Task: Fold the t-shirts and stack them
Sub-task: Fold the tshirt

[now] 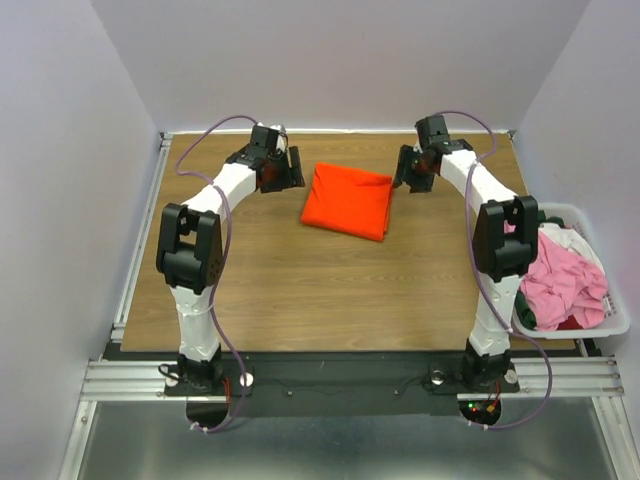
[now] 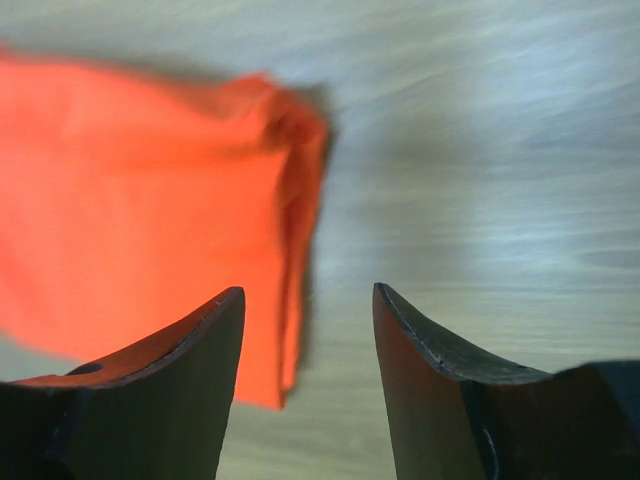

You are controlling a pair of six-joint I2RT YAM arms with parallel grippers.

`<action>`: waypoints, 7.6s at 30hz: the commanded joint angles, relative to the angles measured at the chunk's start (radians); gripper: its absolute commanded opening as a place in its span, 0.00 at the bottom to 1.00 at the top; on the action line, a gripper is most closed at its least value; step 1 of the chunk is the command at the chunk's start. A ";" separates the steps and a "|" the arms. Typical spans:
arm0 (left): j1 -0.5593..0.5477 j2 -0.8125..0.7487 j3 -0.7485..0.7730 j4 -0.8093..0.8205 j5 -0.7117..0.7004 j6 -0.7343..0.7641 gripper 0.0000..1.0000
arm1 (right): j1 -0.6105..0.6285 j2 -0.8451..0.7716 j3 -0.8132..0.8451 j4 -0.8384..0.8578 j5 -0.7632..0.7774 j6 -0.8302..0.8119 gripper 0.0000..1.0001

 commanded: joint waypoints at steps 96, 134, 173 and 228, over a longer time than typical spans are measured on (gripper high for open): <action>-0.105 -0.054 -0.077 0.195 0.036 0.435 0.00 | -0.033 0.056 0.003 0.294 -0.598 -0.654 0.01; -0.088 0.093 0.049 0.203 -0.099 0.349 0.34 | -0.033 0.136 0.113 0.303 -0.396 -0.506 0.29; 0.044 0.257 -0.163 0.701 0.501 -0.147 0.24 | -0.080 0.294 -0.101 0.804 -0.747 0.059 0.65; -0.043 -0.474 -0.807 0.512 0.108 -0.351 0.53 | -0.074 -0.473 -0.792 0.565 -0.500 0.042 0.61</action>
